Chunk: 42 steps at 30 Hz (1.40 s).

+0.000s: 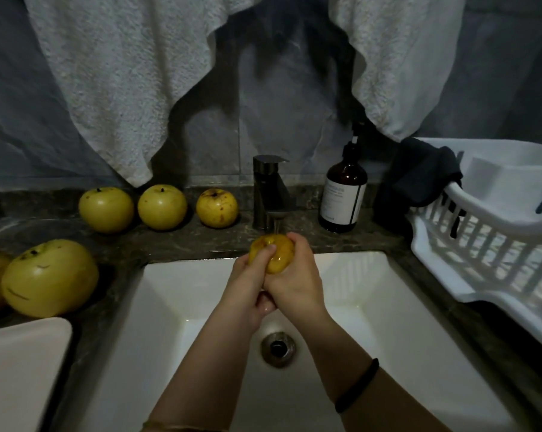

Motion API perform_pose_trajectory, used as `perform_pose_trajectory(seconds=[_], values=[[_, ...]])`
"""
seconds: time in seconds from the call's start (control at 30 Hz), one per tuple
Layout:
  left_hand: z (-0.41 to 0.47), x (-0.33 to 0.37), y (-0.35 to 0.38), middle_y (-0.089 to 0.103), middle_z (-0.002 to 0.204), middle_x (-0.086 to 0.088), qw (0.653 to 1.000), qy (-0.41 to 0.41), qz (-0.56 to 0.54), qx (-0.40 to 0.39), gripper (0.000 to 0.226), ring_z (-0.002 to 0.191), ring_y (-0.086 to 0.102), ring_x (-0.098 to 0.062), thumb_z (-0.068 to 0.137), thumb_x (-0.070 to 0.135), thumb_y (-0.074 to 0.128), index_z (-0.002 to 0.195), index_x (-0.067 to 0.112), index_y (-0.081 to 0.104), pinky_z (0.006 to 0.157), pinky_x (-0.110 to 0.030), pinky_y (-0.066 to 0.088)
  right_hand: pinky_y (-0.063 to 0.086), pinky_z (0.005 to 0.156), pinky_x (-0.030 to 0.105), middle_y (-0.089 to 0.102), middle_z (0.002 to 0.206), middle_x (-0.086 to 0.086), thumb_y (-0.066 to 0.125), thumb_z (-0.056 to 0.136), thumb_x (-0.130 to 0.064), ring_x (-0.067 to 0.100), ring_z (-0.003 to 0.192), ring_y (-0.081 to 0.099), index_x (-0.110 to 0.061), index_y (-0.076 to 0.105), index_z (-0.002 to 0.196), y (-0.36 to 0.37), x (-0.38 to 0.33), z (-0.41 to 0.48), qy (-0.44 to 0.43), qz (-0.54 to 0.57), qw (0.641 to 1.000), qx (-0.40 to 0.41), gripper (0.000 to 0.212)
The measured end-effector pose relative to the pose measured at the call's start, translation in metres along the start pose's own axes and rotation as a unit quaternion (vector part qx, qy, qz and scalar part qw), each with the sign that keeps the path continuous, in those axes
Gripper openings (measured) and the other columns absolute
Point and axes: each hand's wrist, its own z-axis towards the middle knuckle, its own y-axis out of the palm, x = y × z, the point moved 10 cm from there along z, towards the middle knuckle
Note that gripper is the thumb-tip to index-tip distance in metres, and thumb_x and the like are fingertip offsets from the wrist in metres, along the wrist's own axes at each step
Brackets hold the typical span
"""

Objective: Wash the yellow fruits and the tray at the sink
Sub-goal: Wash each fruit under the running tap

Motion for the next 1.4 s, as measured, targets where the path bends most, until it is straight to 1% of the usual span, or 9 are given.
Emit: perform_pose_trajectory(seconds=[0.1, 0.23, 0.37, 0.53, 0.67, 0.8, 0.97, 1.2, 1.4], values=[[0.003, -0.001, -0.001, 0.065, 0.113, -0.009, 1.000, 0.006, -0.014, 0.006, 0.056, 0.096, 0.067, -0.026, 0.081, 0.053, 0.064, 0.127, 0.024, 0.049, 0.069, -0.037, 0.057, 0.045, 0.098, 0.032, 0.038, 0.138, -0.008, 0.076, 0.076, -0.030, 0.015, 0.121, 0.047, -0.032, 0.031, 0.140, 0.006, -0.006, -0.001, -0.030, -0.018, 0.999, -0.016, 0.078], [0.003, 0.003, -0.009, 0.061, 0.111, -0.009, 0.998, 0.031, -0.029, 0.041, 0.043, 0.090, 0.063, -0.025, 0.091, 0.045, 0.056, 0.126, 0.022, 0.047, 0.063, -0.036, 0.054, 0.047, 0.100, 0.040, 0.040, 0.138, -0.001, 0.074, 0.072, -0.021, 0.018, 0.120, 0.048, -0.028, 0.036, 0.139, 0.021, -0.003, 0.001, -0.003, 0.075, 0.994, -0.079, 0.078], [0.004, 0.002, -0.010, 0.054, 0.119, -0.012, 0.998, 0.023, -0.040, 0.047, 0.038, 0.089, 0.059, -0.025, 0.093, 0.038, 0.056, 0.125, 0.021, 0.047, 0.064, -0.039, 0.055, 0.048, 0.075, 0.025, 0.050, 0.116, -0.001, 0.053, 0.091, -0.015, 0.010, 0.094, 0.053, -0.026, 0.048, 0.127, 0.020, 0.007, 0.003, 0.102, 0.244, 0.959, -0.099, 0.039], [0.004, -0.006, 0.000, 0.058, 0.112, -0.010, 0.999, 0.011, -0.026, 0.024, 0.027, 0.096, 0.061, -0.026, 0.093, 0.037, 0.056, 0.115, 0.023, 0.049, 0.070, -0.038, 0.055, 0.046, 0.099, 0.044, 0.055, 0.126, 0.004, 0.044, 0.096, -0.045, 0.021, 0.110, 0.056, -0.027, 0.044, 0.133, 0.019, 0.016, 0.008, 0.073, 0.133, 0.986, -0.066, 0.041], [0.005, -0.003, 0.001, 0.056, 0.105, -0.008, 0.999, 0.029, -0.005, 0.024, 0.028, 0.092, 0.060, -0.024, 0.095, 0.039, 0.052, 0.118, 0.024, 0.047, 0.065, -0.038, 0.054, 0.043, 0.101, 0.047, 0.055, 0.127, 0.002, 0.033, 0.096, -0.057, 0.023, 0.113, 0.055, -0.032, 0.039, 0.137, 0.018, 0.021, 0.008, 0.075, 0.102, 0.990, -0.062, 0.048], [0.003, 0.001, 0.003, 0.054, 0.109, -0.007, 0.999, 0.047, 0.009, 0.019, 0.035, 0.089, 0.059, -0.023, 0.097, 0.047, 0.043, 0.126, 0.027, 0.044, 0.063, -0.036, 0.053, 0.044, 0.100, 0.049, 0.052, 0.124, -0.001, 0.039, 0.088, -0.067, 0.026, 0.113, 0.055, -0.038, 0.033, 0.137, 0.022, 0.025, 0.007, 0.088, 0.111, 0.987, -0.072, 0.057], [0.001, 0.002, 0.002, 0.052, 0.123, -0.010, 0.999, 0.041, -0.016, 0.023, 0.030, 0.106, 0.056, -0.028, 0.099, 0.042, 0.040, 0.126, 0.028, 0.045, 0.069, -0.037, 0.053, 0.042, 0.102, 0.050, 0.047, 0.134, 0.005, 0.040, 0.092, -0.057, 0.028, 0.118, 0.052, -0.036, 0.026, 0.140, 0.027, 0.022, 0.007, 0.080, 0.119, 0.987, -0.072, 0.055], [0.004, -0.002, 0.001, 0.055, 0.123, -0.012, 0.997, 0.019, -0.070, 0.015, 0.023, 0.102, 0.058, -0.031, 0.100, 0.031, 0.043, 0.121, 0.027, 0.050, 0.072, -0.042, 0.053, 0.046, 0.100, 0.046, 0.047, 0.121, 0.001, 0.046, 0.097, -0.030, 0.023, 0.112, 0.053, -0.031, 0.032, 0.139, 0.021, 0.023, 0.009, 0.111, 0.211, 0.968, -0.077, 0.044], [0.008, -0.012, 0.001, 0.061, 0.120, -0.015, 0.996, -0.030, -0.079, 0.013, 0.045, 0.104, 0.062, -0.031, 0.094, 0.047, 0.046, 0.128, 0.018, 0.052, 0.070, -0.037, 0.054, 0.042, 0.102, 0.047, 0.050, 0.130, 0.001, 0.042, 0.094, -0.048, 0.025, 0.116, 0.053, -0.039, 0.026, 0.139, 0.017, 0.021, 0.005, 0.063, 0.063, 0.995, -0.053, 0.049]])
